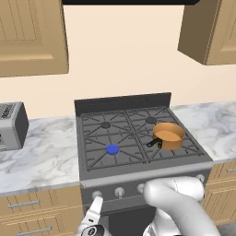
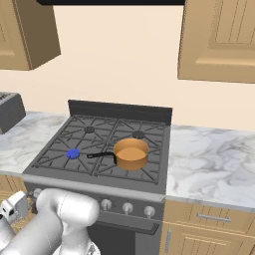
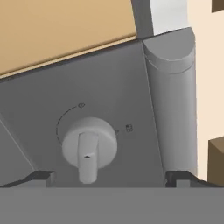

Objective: Turn off the front left burner of the stove.

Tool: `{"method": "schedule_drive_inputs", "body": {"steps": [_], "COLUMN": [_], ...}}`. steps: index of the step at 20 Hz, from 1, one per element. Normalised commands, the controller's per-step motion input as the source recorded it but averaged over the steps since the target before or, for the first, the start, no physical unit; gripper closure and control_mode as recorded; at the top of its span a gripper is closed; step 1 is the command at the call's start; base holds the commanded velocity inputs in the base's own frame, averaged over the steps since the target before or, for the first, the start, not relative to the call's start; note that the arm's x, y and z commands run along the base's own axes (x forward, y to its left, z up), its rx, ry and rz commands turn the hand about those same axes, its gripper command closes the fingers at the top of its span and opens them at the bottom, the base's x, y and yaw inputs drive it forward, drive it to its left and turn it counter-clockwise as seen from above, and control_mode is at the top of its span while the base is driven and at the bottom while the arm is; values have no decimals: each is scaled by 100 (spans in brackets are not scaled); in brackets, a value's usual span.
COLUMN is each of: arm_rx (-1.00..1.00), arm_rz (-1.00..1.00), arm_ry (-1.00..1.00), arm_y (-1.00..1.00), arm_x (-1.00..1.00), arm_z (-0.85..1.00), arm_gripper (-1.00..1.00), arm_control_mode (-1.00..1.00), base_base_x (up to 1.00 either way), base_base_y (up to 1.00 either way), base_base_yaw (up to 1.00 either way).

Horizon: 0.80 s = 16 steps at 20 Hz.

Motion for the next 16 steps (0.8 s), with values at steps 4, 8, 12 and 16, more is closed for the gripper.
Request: {"method": "schedule_drive_inputs", "body": {"steps": [4, 8, 12, 16], "arm_rx": [-2, -2, -1, -1], "arm_rz": [5, 6, 9, 8], "arm_ry": [0, 0, 0, -2], "arm_y": [1, 0, 3, 3], "arm_x": [27, 28, 34, 18], "arm_z": [-12, -13, -22, -26], "arm_gripper": [-100, -100, -100, -100], "arm_control_mode": [-100, -100, -100, -100], "base_base_x": [0, 0, 0, 0], "base_base_y": [0, 0, 0, 0], "base_base_yaw": [0, 0, 0, 0]}}
